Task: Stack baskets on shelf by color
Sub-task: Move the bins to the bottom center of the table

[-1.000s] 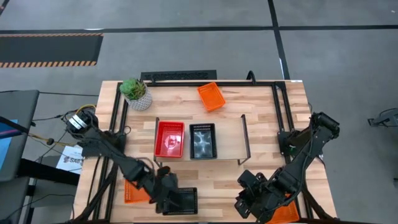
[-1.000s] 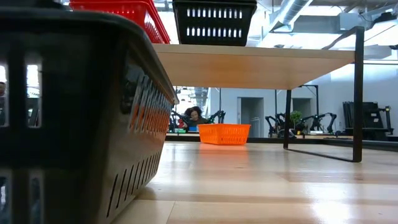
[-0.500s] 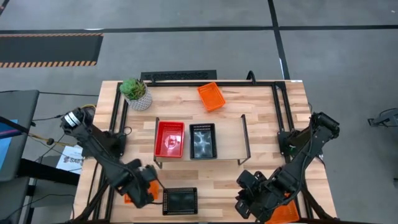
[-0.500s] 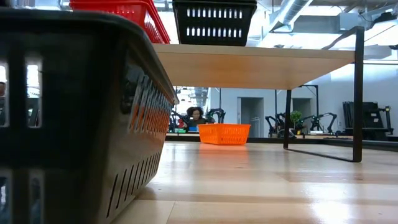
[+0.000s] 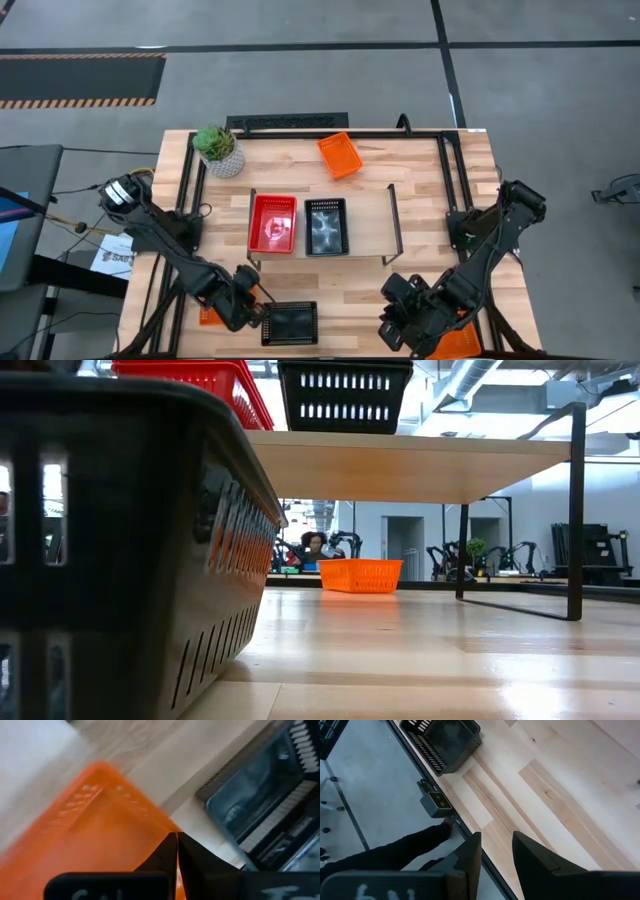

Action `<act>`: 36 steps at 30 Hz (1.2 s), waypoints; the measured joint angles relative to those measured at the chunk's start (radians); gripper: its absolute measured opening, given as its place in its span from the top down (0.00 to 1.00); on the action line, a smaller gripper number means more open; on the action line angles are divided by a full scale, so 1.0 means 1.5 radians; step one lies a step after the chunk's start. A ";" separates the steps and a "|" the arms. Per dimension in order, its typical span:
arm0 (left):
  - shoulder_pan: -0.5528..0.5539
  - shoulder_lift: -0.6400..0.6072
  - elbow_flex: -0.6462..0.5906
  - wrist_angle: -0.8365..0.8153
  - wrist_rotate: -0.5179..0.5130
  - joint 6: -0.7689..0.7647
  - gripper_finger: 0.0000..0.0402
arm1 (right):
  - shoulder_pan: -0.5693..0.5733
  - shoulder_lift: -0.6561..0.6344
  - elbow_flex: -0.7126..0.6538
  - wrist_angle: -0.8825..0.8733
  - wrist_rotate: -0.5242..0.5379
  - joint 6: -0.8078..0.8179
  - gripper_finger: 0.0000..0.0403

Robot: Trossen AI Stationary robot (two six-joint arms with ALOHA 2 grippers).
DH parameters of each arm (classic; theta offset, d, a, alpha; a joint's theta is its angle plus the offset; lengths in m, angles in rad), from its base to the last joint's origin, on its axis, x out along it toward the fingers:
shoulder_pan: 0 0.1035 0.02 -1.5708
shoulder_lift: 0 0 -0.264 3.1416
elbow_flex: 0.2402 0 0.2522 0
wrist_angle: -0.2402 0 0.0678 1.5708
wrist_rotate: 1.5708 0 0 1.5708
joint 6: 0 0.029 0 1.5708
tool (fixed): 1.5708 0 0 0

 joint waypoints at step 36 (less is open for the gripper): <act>0.049 0.058 0.224 0.065 0.094 0.208 1.00 | -0.065 0.016 -0.001 0.035 -0.001 -0.127 0.67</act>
